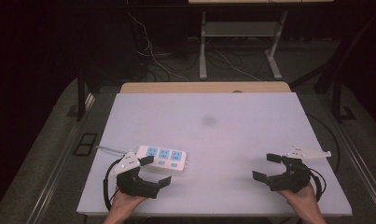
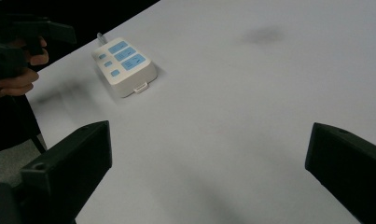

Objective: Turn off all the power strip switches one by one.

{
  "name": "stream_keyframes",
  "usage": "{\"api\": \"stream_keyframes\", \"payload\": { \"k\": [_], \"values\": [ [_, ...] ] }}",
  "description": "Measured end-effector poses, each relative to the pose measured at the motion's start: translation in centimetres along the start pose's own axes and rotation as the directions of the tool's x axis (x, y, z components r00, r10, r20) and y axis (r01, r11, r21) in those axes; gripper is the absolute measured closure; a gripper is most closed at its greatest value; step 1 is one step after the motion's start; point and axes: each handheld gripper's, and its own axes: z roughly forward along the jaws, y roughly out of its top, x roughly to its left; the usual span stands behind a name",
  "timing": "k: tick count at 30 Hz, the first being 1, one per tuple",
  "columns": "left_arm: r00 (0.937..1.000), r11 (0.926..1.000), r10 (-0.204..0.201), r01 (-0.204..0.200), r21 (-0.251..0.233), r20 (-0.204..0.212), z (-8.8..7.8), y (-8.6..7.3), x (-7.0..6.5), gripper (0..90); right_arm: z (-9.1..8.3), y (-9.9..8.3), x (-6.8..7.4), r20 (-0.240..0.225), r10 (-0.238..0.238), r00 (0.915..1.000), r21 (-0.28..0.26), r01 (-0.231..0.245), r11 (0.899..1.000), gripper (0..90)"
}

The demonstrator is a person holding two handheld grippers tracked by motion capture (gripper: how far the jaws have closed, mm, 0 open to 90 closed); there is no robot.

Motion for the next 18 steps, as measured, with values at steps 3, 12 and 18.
{"api": "stream_keyframes", "payload": {
  "k": [3,12,18],
  "values": [
    [1.0000,1.0000,-0.007,0.007,-0.006,-0.006,-0.21,-0.03,0.11,0.0,0.05,0.01,0.02,-0.002,0.000,1.0000,0.002,0.000,1.000,0.3],
    [0.9997,0.9997,-0.021,0.021,-0.013,-0.014,-0.54,-0.07,0.20,0.0,0.26,0.10,0.24,-0.011,-0.002,0.9999,0.006,0.002,1.000,0.3],
    [0.9998,0.9998,-0.019,0.019,-0.004,0.003,-0.42,0.02,0.04,0.0,0.44,0.04,0.30,-0.020,-0.005,0.9998,0.024,0.005,1.000,0.3]
  ]
}}
